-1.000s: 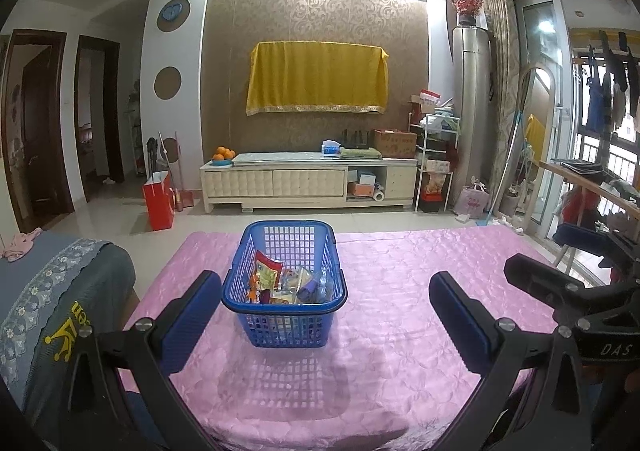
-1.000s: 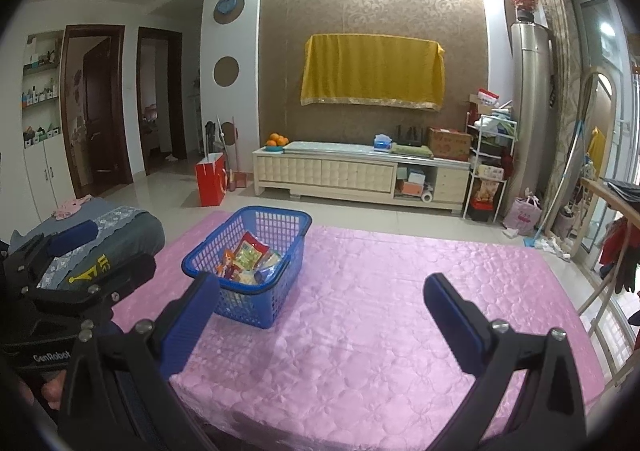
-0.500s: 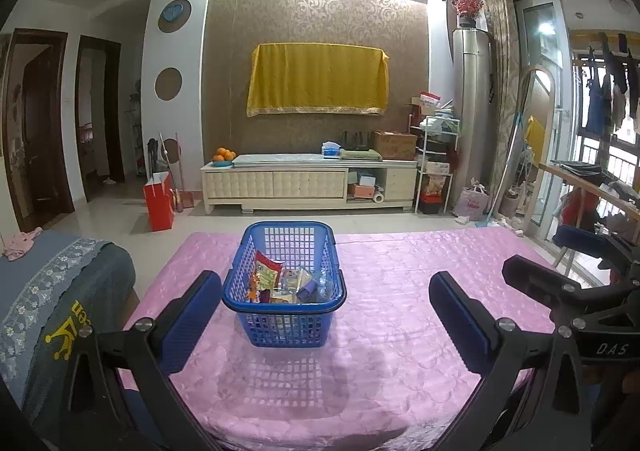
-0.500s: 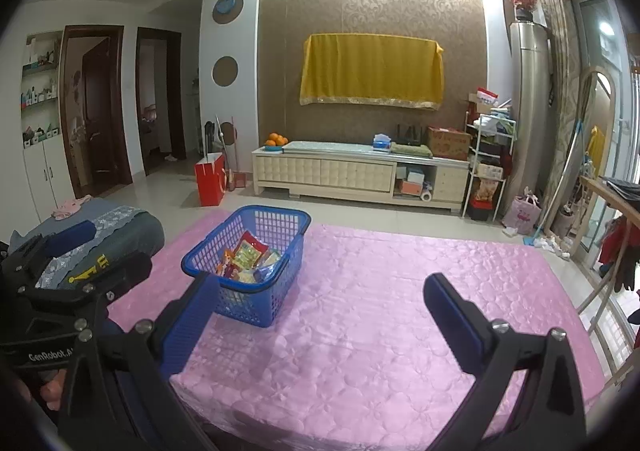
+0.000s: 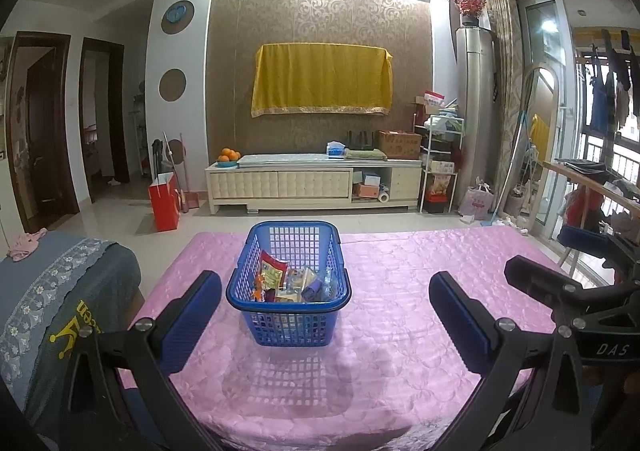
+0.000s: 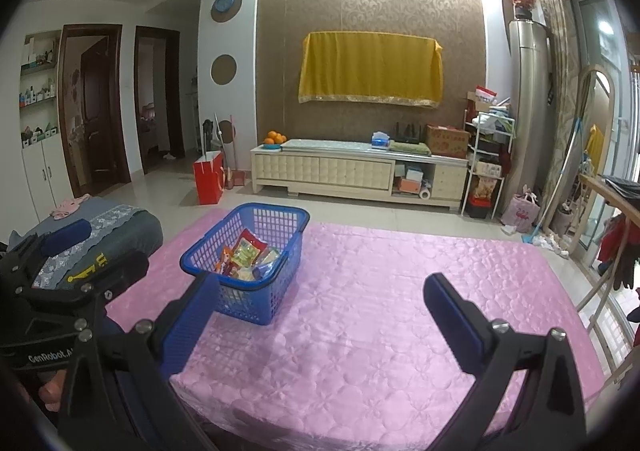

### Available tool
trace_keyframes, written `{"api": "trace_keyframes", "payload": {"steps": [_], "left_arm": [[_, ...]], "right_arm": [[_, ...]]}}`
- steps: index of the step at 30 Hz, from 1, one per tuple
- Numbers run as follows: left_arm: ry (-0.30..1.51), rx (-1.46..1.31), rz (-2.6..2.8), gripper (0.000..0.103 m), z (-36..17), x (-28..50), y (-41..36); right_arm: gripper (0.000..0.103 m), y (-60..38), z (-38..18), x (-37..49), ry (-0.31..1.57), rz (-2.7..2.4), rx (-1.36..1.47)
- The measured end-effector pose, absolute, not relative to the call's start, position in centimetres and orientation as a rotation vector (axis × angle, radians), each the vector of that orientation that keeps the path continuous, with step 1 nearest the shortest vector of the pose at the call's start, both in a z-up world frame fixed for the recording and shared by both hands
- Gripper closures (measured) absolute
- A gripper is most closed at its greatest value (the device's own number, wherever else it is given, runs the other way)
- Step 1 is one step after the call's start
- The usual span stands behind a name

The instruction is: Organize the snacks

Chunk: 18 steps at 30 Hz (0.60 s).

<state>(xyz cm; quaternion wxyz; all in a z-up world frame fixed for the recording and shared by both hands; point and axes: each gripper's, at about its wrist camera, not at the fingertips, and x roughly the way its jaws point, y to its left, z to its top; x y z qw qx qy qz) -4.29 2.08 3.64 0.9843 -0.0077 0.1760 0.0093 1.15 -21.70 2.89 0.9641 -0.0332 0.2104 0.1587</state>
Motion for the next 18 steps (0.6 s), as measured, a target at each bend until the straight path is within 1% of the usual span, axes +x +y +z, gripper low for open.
{"api": "trace_keyframes", "payload": {"steps": [18], "left_arm": [[0.352, -0.014, 0.022, 0.0, 3.54, -4.55, 2.07]], "right_arm": [[0.0, -21.76, 2.64, 1.11, 0.438, 0.323, -0.054]]}}
